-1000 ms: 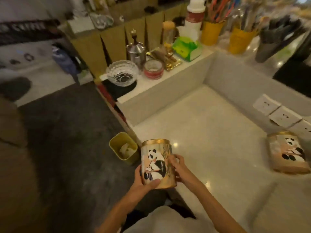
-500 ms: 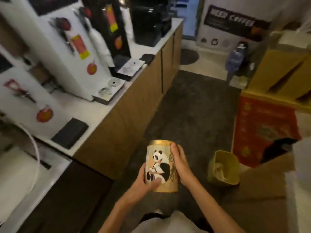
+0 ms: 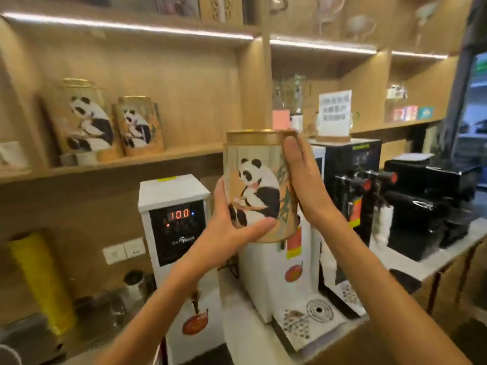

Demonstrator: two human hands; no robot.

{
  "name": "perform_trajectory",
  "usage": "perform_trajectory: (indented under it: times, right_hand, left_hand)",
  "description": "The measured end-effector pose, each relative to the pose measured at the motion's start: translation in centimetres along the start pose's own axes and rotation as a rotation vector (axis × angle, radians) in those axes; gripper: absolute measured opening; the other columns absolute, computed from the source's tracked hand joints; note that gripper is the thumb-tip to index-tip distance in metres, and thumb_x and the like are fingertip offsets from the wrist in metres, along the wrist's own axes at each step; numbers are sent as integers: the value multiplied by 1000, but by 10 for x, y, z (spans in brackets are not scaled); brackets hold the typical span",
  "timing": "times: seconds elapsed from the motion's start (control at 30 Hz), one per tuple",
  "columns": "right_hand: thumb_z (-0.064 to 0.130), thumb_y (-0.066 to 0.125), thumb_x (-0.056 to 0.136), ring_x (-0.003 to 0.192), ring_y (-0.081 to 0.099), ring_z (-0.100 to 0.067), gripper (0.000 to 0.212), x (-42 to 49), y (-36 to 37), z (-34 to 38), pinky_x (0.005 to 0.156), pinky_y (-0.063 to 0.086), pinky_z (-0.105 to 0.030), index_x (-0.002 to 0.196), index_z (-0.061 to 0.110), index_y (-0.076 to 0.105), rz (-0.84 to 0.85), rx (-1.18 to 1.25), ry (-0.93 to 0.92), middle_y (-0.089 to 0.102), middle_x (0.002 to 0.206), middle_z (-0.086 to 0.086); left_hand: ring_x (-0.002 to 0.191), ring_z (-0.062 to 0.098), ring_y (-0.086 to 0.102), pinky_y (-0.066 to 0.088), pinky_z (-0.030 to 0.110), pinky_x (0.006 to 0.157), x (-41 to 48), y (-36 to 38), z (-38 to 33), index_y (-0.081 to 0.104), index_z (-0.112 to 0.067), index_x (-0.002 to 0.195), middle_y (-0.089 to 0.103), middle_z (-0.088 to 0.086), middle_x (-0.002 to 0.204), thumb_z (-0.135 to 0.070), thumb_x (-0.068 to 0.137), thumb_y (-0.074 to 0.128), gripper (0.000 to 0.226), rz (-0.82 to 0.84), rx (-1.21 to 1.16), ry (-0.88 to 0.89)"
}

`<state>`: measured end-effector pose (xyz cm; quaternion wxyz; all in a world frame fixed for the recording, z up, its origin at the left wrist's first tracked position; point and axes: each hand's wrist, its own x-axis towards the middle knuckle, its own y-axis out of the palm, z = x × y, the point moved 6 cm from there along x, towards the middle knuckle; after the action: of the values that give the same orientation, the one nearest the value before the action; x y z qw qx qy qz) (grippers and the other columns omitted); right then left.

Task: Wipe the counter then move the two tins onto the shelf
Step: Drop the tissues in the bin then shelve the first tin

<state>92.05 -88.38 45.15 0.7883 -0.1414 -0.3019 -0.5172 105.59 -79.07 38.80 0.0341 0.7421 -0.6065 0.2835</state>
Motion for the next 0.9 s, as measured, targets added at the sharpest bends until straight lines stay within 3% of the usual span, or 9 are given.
perform_trajectory:
  times: [0.07, 0.13, 0.2, 0.27, 0.37, 0.5, 0.67, 0.77, 0.9]
  right_hand:
    - [52, 47, 95, 114, 65, -16, 42, 66, 20, 27, 102, 52, -43, 128, 27, 50, 112, 22, -146, 63, 124, -4]
    - [61, 51, 89, 111, 67, -14, 35, 125, 39, 44, 100, 54, -44, 118, 42, 48, 254, 15, -246, 63, 119, 3]
    - [72, 59, 74, 114, 63, -8, 65, 176, 57, 45, 97, 54, -37, 130, 47, 37, 406, -64, -261, 55, 131, 6]
    - [69, 70, 70, 124, 53, -13, 96, 224, 75, 28, 96, 51, -34, 146, 37, 21, 497, -210, -264, 42, 142, 3]
    - [55, 78, 74, 120, 54, -19, 98, 281, 107, -19, 80, 54, -29, 148, 35, 16, 585, -308, -187, 47, 136, 3]
    - [57, 79, 72, 111, 61, -23, 80, 334, 139, -94, 77, 57, -42, 132, 49, 26, 613, -204, -31, 57, 127, 2]
    - [54, 87, 62, 118, 52, -27, 124, 388, 172, -165, 89, 52, -52, 154, 47, 3, 597, -132, 110, 43, 147, -4]
    - [51, 90, 58, 124, 49, -28, 132, 411, 195, -197, 84, 48, -45, 155, 45, 1, 627, -137, 161, 38, 155, -6]
    - [51, 90, 56, 124, 46, -28, 131, 434, 225, -240, 84, 46, -47, 154, 46, 2, 631, -133, 233, 34, 157, -9]
  left_hand:
    - [118, -19, 49, 41, 2, 92, 57, -36, -29, 7, -51, 144, 47, -36, 129, -45, 68, 86, 109, -85, 90, 83]
    - [115, -16, 50, 39, 9, 93, 105, -71, -47, 13, -50, 142, 48, -31, 129, -55, 64, 84, 106, -166, 196, 131]
    - [103, -22, 50, 37, 7, 83, 145, -104, -51, 19, -59, 129, 46, -37, 118, -61, 62, 83, 93, -246, 300, 143]
    - [103, -14, 53, 40, 11, 85, 179, -133, -41, 18, -61, 125, 45, -35, 114, -60, 62, 84, 91, -302, 368, 111]
    - [124, 13, 50, 42, 39, 107, 228, -174, -4, 19, -51, 135, 47, -14, 131, -59, 59, 86, 101, -319, 422, -32]
    - [128, 21, 46, 44, 37, 103, 282, -210, 52, 15, -38, 145, 41, -1, 143, -46, 64, 88, 109, -309, 426, -214]
    - [134, 26, 42, 37, 46, 114, 336, -248, 110, 8, -28, 149, 40, 5, 146, -35, 71, 86, 110, -364, 428, -336]
    - [139, 29, 37, 32, 47, 116, 353, -268, 143, 0, -17, 152, 36, 9, 152, -34, 74, 84, 116, -362, 439, -416]
    - [138, 30, 40, 34, 48, 115, 366, -291, 176, 1, -19, 152, 38, 11, 152, -33, 77, 82, 112, -396, 415, -445]
